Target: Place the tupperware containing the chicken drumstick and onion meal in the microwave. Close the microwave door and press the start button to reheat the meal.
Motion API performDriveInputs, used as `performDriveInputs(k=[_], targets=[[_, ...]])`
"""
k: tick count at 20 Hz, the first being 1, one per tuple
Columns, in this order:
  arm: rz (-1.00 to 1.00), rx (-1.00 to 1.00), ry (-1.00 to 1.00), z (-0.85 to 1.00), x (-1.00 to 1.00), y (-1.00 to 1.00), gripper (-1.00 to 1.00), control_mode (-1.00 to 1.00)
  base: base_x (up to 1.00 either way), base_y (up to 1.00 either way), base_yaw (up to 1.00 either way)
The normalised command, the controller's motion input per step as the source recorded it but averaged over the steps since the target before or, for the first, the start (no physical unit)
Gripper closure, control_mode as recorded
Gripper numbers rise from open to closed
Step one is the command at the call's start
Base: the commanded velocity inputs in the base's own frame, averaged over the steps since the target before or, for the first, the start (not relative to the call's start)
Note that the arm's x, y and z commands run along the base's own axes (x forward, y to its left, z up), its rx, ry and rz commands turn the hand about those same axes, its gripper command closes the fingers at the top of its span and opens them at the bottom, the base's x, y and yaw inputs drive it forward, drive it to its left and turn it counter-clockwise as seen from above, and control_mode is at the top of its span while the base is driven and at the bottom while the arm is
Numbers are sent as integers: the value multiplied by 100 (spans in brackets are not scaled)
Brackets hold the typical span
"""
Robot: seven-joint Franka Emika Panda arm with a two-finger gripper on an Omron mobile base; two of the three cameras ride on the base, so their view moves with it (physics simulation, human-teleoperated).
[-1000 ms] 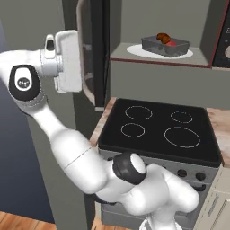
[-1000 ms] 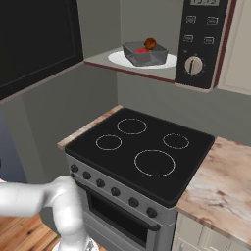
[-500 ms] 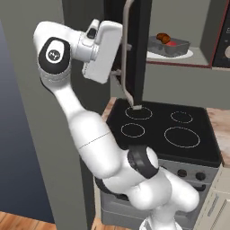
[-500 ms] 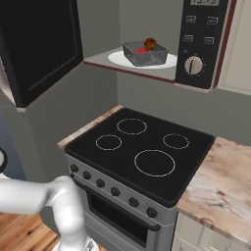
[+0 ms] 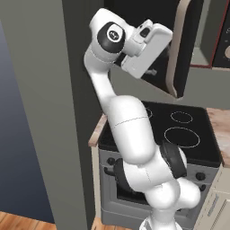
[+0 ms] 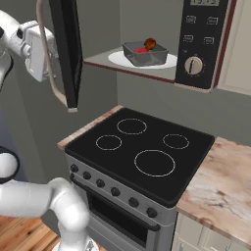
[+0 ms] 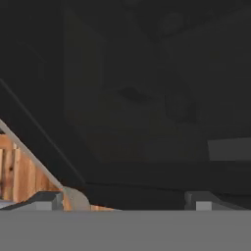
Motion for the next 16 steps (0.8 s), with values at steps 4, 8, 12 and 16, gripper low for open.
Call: performDriveInputs(k=[4, 8, 12, 16], targets=[[3, 19, -18, -49, 20, -91, -100, -100, 0, 0, 0], [17, 14, -24, -17, 44, -58, -100, -100, 0, 0, 0], [31, 9, -33, 0, 43, -32, -100, -100, 0, 0, 0], [42, 6, -46, -10, 31, -19, -100, -100, 0, 0, 0]])
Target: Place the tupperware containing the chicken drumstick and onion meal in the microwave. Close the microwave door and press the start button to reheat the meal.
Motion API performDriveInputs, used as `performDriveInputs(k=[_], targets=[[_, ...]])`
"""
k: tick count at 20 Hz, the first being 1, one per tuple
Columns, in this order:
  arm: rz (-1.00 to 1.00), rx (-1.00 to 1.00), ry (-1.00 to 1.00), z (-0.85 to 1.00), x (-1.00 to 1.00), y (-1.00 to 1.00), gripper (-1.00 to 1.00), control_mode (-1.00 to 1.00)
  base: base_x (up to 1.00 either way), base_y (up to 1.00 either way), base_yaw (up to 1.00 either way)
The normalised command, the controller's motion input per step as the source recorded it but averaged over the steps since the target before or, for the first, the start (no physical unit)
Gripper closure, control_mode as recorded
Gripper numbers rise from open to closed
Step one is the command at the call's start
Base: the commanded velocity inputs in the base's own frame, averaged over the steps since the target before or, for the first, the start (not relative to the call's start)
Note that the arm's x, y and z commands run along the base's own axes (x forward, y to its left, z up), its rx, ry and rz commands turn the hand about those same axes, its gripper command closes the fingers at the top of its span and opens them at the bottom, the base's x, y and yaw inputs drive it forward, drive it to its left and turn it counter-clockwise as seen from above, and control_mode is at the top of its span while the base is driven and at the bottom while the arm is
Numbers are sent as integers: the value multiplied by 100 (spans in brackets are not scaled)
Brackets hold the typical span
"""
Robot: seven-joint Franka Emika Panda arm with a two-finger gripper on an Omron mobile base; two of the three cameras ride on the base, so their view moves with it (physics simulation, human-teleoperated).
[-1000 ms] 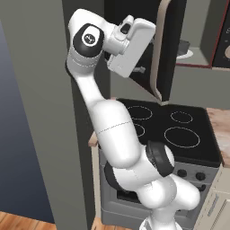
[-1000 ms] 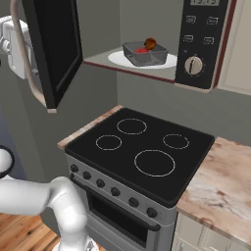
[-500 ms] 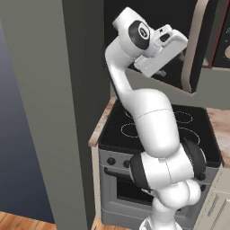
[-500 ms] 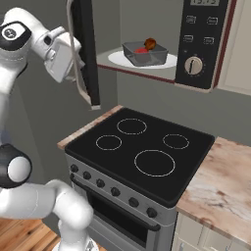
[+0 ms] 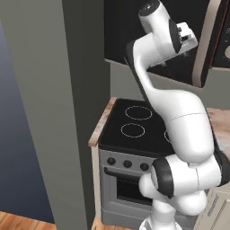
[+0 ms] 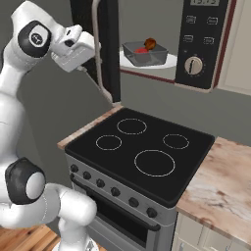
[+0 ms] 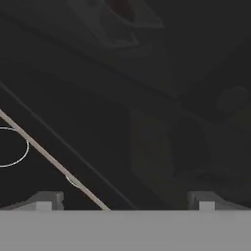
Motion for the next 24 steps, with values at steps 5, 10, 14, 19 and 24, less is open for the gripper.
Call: performDriveInputs(k=[5, 10, 14, 19, 24], targets=[[42, 1, -49, -18, 56, -10, -100, -100, 0, 0, 0], [27, 0, -43, -11, 85, -21, -100, -100, 0, 0, 0], [13, -5, -30, -4, 81, -20, -100, -100, 0, 0, 0], [1, -9, -9, 1, 72, -16, -100, -100, 0, 0, 0], [0, -8, 1, 15, 72, -15, -100, -100, 0, 0, 0]])
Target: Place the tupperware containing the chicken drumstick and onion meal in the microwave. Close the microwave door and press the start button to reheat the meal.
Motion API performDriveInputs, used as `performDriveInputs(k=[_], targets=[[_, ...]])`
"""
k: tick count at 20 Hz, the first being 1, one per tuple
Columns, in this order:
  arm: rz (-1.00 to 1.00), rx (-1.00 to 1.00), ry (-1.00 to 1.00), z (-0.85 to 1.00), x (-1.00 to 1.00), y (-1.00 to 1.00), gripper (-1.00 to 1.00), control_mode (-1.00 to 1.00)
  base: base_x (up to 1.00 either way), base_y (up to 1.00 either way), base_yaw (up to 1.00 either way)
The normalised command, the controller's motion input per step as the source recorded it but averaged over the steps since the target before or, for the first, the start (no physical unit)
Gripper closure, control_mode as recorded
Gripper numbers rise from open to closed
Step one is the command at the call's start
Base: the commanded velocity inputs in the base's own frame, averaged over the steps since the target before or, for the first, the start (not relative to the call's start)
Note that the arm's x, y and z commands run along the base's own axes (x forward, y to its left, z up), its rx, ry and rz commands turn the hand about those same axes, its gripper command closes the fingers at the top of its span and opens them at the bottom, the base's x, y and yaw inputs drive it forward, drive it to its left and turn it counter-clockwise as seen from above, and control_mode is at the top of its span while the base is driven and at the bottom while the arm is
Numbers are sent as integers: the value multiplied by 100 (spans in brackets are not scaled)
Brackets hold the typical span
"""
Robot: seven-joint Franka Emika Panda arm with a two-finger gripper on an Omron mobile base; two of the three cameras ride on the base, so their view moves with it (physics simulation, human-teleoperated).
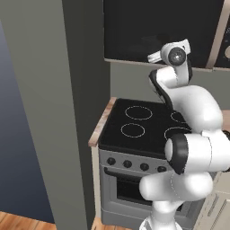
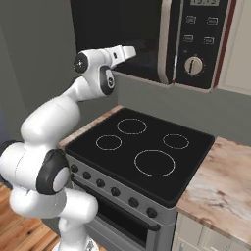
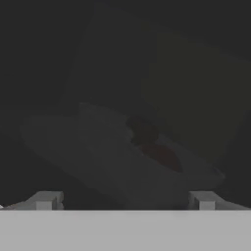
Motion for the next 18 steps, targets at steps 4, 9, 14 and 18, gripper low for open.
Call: performDriveInputs(k=[4, 9, 14, 18], targets=[[-3, -6, 12, 26, 67, -19, -100, -100, 0, 0, 0], [-4, -1, 19, 12, 68, -35, -100, -100, 0, 0, 0], [-3, 0, 10, -4, 56, -45, -100, -100, 0, 0, 0], [0, 0, -2, -19, -37, -10, -100, -100, 0, 0, 0]])
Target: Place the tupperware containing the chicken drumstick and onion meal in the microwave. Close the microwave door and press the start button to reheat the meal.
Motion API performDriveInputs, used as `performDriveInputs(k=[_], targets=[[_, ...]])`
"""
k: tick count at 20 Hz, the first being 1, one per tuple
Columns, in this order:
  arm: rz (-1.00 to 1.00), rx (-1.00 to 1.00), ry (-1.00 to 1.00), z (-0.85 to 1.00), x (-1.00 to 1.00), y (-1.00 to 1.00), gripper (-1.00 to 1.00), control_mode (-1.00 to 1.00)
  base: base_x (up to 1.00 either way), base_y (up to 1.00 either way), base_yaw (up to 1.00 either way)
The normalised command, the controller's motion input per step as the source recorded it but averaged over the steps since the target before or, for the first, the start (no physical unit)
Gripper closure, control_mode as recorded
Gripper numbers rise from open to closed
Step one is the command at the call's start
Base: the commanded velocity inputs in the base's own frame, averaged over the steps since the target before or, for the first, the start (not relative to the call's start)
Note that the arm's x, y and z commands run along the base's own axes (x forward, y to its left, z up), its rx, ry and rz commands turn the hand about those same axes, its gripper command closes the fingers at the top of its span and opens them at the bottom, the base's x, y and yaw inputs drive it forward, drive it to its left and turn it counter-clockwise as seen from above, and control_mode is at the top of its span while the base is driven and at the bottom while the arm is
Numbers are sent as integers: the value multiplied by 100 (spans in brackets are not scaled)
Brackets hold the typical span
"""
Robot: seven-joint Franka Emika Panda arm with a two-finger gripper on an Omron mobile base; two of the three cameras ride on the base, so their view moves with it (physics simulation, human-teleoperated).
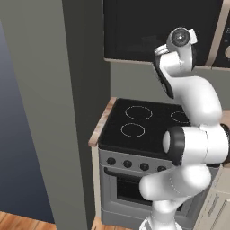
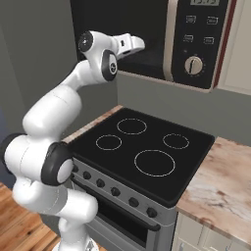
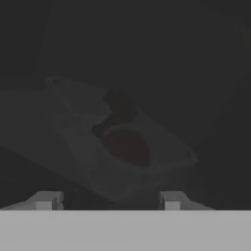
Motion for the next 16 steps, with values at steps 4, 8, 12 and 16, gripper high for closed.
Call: performDriveInputs(k=[4, 8, 12, 16], targets=[[0, 0, -8, -8, -94, 0, -100, -100, 0, 0, 0], [-1, 3, -9, 7, -98, -6, -100, -100, 0, 0, 0], [-2, 15, -5, 41, -100, -18, -100, -100, 0, 0, 0], [-5, 27, 0, 57, -83, -44, -100, -100, 0, 0, 0]])
